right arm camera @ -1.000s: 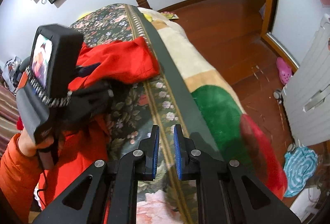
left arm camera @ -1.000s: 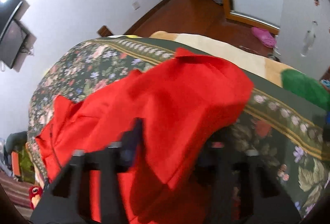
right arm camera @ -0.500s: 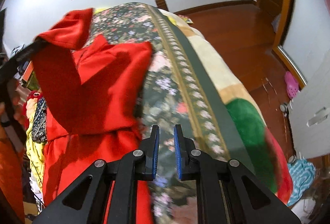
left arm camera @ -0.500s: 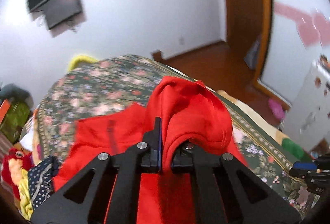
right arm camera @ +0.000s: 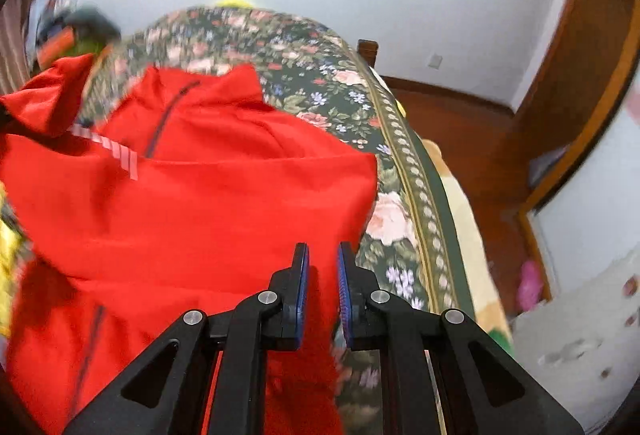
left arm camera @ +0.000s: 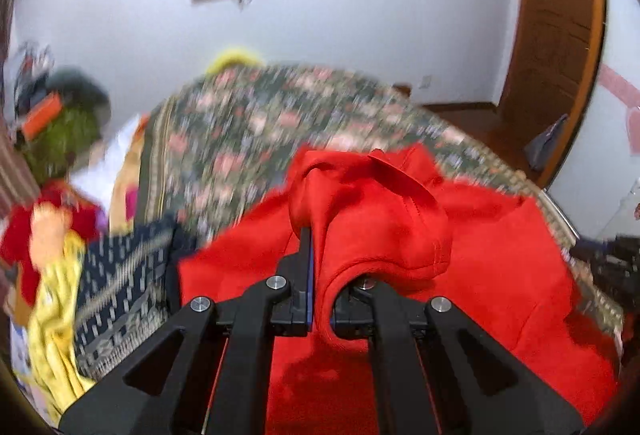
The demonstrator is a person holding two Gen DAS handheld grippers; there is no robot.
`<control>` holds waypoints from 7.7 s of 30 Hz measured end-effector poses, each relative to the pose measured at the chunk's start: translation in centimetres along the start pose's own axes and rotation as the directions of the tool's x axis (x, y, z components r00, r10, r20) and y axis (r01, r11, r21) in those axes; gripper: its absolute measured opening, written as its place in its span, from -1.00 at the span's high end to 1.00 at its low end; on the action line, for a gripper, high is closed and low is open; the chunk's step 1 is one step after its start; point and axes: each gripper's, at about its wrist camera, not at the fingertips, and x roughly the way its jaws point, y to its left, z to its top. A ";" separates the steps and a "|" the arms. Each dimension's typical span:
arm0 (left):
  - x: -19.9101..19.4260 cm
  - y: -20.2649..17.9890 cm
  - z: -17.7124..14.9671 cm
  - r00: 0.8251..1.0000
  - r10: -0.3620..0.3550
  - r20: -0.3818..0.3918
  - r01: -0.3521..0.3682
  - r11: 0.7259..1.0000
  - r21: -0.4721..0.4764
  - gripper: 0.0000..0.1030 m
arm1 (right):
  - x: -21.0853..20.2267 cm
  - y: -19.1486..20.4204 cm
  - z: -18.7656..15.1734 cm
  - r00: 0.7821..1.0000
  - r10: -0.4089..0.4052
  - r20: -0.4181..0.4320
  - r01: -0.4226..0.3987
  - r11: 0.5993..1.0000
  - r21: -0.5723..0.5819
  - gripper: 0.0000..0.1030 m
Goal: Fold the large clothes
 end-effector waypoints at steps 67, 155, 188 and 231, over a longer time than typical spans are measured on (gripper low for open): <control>15.5 3.5 4.7 0.980 0.028 -0.195 -0.005 0.993 0.116 -0.75 | 13.0 4.6 16.0 0.933 0.352 -0.073 -0.346 0.935 0.080 -0.88; 2.4 -2.0 -11.4 0.959 0.040 -0.282 -0.004 0.991 0.130 -0.66 | 1.9 5.3 -0.4 0.989 0.026 -0.144 -0.030 0.999 -0.025 -0.57; -3.6 12.4 -16.4 0.963 -0.073 -0.259 -0.018 0.942 -0.335 -0.84 | 0.9 -3.7 -3.8 0.904 0.413 -0.111 -0.349 0.863 0.364 -0.68; 9.2 7.7 -3.7 0.991 -0.054 -0.122 0.026 0.976 -0.218 0.64 | 9.5 -1.6 7.9 0.977 0.215 -0.005 -0.211 0.962 0.175 0.66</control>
